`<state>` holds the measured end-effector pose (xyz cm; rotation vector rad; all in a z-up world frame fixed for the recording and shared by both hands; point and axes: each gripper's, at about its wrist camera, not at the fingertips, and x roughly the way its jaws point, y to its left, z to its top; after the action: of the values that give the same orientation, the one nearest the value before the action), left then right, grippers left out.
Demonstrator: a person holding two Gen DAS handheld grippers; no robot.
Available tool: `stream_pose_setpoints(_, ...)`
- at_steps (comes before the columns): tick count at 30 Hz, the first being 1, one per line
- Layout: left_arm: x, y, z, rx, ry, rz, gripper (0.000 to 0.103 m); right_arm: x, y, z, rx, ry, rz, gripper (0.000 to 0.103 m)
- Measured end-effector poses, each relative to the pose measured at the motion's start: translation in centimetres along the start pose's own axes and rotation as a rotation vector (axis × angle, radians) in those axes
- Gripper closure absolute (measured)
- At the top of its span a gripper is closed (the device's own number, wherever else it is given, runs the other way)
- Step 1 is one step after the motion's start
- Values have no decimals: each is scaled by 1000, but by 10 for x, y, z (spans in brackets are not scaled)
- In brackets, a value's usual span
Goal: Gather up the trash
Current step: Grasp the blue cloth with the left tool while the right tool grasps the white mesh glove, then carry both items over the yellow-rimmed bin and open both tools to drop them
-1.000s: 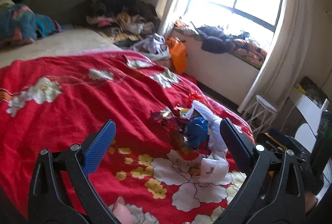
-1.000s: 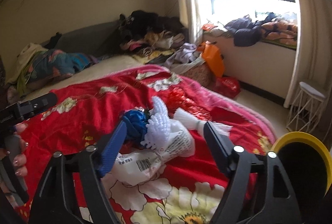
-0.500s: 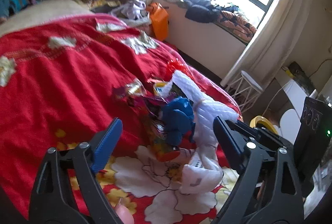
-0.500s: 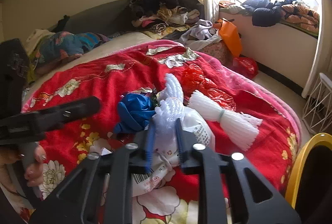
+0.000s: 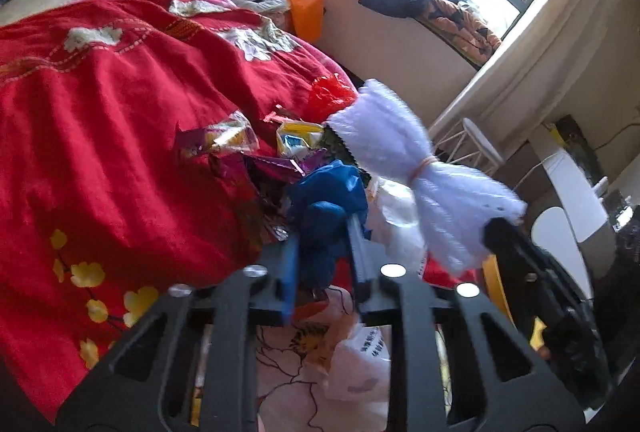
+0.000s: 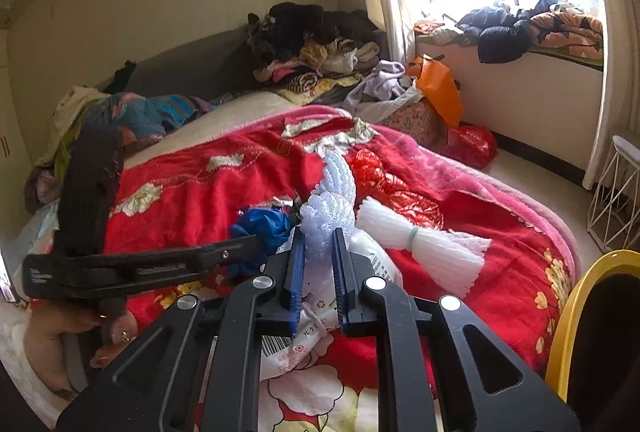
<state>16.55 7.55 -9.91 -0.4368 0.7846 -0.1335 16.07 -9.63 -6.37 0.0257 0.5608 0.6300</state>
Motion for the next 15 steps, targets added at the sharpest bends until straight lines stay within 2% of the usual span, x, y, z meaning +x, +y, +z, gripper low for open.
stream_pose_setpoints(3, -8, -6, 0, 27, -30, -14, 100, -8, -2, 2, 11, -17, -2, 90)
stream_pose_setpoints(10, -46, -30, -2, 88, -108, -74, 101, -31, -11, 4, 37, -57, -8, 90)
stream_pose_setpoints(15, -62, -50, 5, 139, -146, -74, 101, -52, -17, 4, 49, -84, -19, 90)
